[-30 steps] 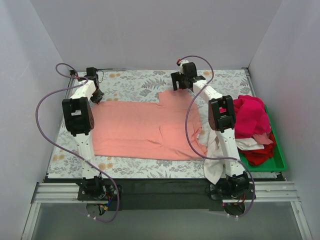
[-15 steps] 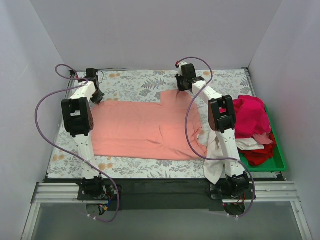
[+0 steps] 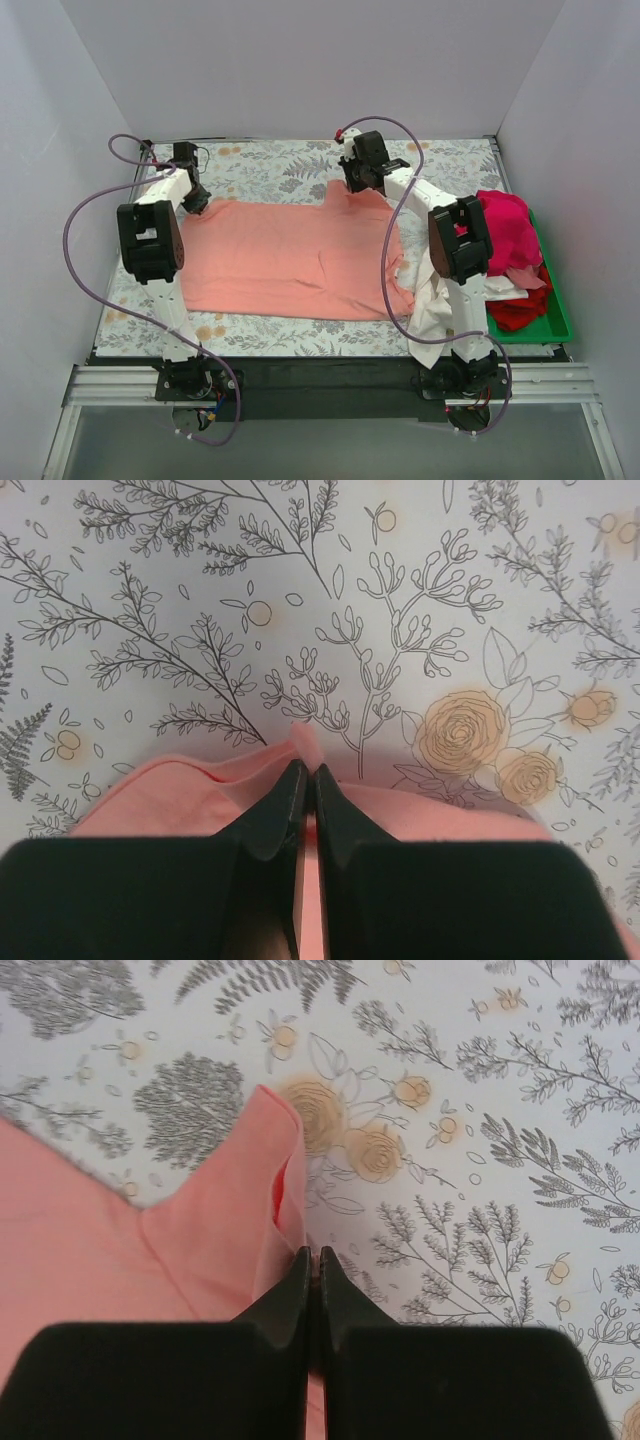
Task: Fold and stack the t-shirts
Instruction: Fold the tshirt
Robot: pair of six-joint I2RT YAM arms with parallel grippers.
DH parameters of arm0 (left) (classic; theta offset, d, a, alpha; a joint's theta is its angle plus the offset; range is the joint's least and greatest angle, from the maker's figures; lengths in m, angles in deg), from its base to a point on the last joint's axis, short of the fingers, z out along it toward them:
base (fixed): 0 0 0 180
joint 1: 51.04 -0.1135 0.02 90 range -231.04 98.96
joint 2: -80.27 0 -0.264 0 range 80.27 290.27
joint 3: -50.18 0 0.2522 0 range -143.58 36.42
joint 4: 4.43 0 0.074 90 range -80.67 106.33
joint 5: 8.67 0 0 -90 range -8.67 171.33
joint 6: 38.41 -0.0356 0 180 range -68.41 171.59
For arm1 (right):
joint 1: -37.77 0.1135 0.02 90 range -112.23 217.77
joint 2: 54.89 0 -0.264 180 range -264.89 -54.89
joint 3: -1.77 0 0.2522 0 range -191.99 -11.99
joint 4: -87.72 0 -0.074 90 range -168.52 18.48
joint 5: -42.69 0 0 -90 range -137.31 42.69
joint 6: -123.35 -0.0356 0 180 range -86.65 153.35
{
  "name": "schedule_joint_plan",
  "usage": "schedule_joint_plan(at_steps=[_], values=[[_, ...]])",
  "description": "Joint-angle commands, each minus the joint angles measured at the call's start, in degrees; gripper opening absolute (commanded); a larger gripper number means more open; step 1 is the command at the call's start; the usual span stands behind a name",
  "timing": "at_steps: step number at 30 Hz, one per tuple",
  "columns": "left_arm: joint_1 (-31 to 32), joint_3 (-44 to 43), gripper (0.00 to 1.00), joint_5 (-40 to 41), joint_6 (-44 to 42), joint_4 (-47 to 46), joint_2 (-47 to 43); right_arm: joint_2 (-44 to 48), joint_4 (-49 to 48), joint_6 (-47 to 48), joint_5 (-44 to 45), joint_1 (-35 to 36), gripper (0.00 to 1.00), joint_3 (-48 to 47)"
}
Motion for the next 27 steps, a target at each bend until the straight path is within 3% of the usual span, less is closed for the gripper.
schedule_joint_plan(at_steps=[1,20,27], values=[[0.34,1.96,0.00,2.24,1.22,-1.54,-6.91,7.40,-4.41,1.31,1.66,1.72,0.01,4.70],[0.60,20.42,0.00,9.45,9.83,-4.18,-24.57,36.50,-8.20,-3.79,7.65,7.88,0.01,37.91],[0.60,26.39,0.00,10.68,12.73,-4.62,-30.29,47.92,-8.20,-6.86,4.76,9.11,0.01,46.62]])
